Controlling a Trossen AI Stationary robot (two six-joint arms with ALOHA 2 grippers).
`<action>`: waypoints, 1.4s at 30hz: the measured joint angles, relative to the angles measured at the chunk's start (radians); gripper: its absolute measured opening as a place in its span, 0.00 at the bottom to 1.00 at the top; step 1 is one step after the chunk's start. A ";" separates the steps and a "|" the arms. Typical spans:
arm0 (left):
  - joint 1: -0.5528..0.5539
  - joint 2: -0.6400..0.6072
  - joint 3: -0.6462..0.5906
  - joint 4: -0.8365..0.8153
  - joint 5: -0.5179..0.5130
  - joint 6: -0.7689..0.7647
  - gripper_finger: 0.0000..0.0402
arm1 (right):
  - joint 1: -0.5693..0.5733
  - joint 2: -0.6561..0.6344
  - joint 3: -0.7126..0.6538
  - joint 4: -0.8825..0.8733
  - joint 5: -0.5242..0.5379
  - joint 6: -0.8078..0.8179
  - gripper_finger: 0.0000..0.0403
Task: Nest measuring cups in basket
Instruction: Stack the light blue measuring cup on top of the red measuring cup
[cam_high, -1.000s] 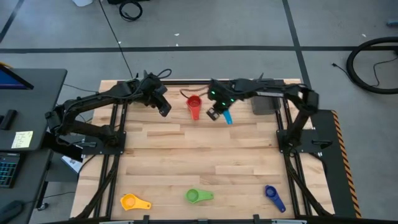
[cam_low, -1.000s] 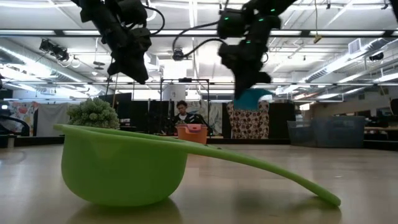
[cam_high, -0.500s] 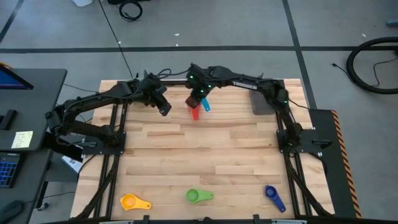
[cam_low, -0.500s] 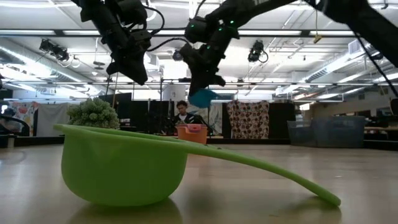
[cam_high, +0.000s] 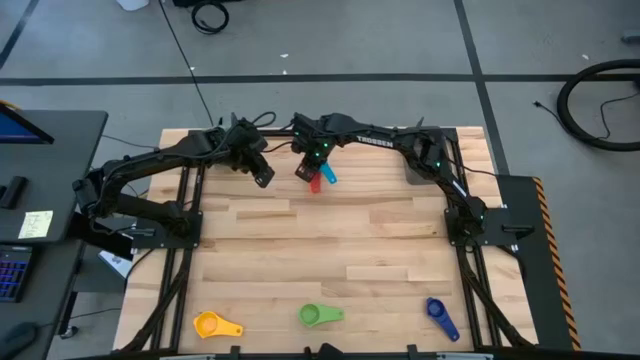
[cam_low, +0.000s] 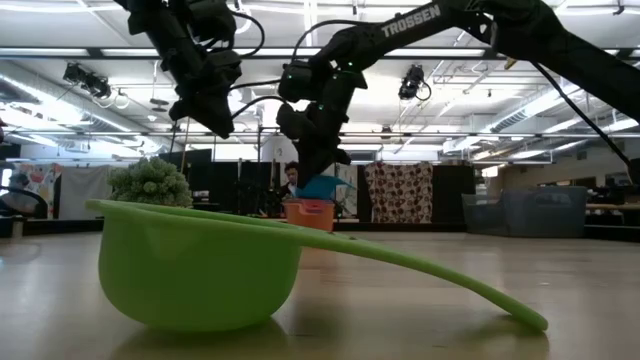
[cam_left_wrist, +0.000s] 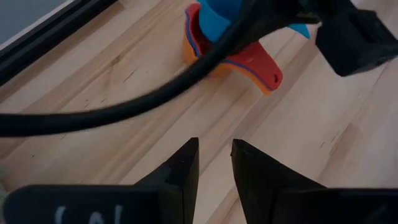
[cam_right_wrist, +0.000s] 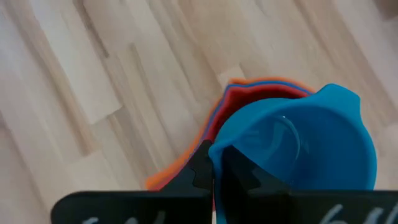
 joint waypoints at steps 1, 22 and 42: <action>0.000 0.000 0.000 -0.002 0.000 0.001 0.25 | 0.000 0.002 0.000 -0.009 0.002 -0.003 0.03; 0.000 0.000 0.000 -0.028 0.003 0.022 0.25 | 0.004 0.008 0.010 -0.072 0.002 -0.074 0.19; 0.000 0.000 0.000 -0.050 0.003 0.033 0.25 | -0.009 0.007 0.085 -0.120 0.004 -0.101 0.16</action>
